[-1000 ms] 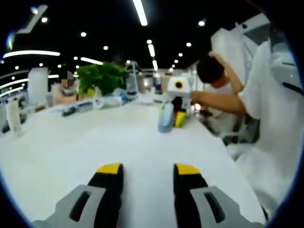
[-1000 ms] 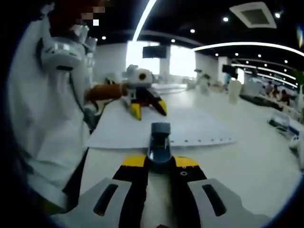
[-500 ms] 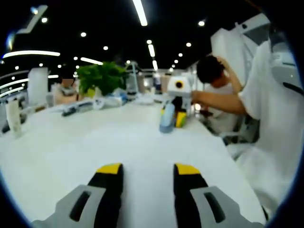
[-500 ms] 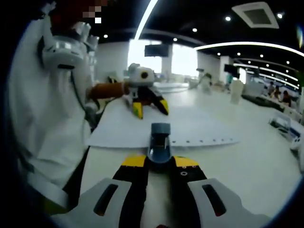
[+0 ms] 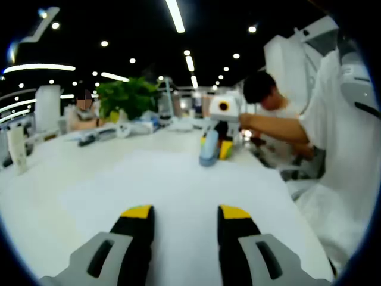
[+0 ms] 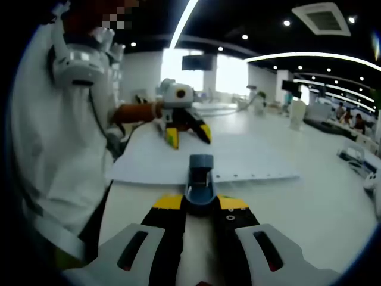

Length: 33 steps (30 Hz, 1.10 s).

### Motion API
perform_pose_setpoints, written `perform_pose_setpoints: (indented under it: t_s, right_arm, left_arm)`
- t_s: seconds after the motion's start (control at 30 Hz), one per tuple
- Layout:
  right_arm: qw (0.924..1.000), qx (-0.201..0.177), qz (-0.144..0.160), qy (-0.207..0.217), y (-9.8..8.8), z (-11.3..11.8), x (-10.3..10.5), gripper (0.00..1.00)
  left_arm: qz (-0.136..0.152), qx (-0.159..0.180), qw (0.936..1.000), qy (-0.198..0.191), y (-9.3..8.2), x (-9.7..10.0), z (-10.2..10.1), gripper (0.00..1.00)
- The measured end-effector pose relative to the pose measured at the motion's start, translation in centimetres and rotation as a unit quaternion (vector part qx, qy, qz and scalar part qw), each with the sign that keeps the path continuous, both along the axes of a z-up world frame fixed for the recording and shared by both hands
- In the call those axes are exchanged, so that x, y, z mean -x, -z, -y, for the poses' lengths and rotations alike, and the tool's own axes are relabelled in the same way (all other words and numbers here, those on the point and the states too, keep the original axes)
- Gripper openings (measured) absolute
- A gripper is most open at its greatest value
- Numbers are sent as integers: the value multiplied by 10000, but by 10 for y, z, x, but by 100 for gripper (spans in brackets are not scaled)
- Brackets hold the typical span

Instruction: Pick up the paper insert the paper into the punch align the paper edges press the punch to punch holes

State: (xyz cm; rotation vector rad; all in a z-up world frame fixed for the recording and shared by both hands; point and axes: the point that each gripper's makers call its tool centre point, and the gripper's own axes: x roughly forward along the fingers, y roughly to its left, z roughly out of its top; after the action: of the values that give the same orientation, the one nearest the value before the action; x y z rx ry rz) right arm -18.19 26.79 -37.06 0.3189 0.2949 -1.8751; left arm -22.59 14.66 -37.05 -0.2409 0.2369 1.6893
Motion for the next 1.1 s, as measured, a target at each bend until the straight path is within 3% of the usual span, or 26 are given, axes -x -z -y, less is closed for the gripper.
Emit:
perform_pose_setpoints:
  t_s: [0.67,1.1]
  right_arm:
    - [9999,14,20,-107,1,-2,9,22]
    - [9990,-3,47,-451,1,0,7,22]
  left_arm:
    - [7,-3,10000,-37,0,1,1,46]
    - [29,-6,10000,-51,0,1,1,46]
